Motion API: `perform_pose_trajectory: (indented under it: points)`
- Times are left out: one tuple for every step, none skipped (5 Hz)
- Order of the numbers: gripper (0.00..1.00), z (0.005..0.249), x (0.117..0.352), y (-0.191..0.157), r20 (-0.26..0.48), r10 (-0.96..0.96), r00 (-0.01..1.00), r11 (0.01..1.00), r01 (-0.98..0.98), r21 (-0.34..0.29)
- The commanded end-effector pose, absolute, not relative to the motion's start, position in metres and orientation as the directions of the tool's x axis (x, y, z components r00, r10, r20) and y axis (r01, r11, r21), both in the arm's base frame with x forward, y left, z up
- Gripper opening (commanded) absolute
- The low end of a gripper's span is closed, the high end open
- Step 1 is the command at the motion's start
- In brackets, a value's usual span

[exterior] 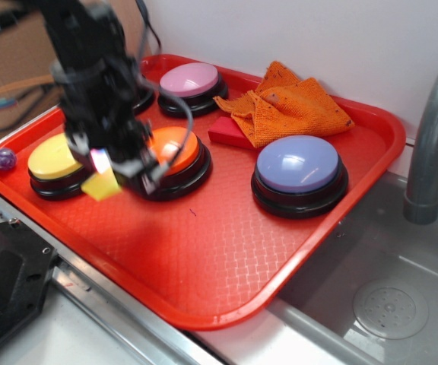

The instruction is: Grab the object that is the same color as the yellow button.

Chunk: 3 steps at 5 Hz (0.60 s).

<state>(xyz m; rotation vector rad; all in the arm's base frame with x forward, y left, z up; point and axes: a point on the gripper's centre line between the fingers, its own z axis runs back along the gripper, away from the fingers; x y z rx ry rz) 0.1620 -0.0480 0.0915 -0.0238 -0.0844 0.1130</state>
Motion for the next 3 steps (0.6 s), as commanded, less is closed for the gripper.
perform_pose_trajectory:
  points:
    - [0.0,0.183,0.183,-0.02,0.083,0.13,0.988,0.991,-0.127,-0.036]
    - [0.0,0.207,0.186,-0.01,0.106,0.18,0.978,0.984,-0.178,-0.032]
    - [0.0,0.201,0.192,-0.007,0.069,0.175,0.982,0.984,-0.172,-0.038]
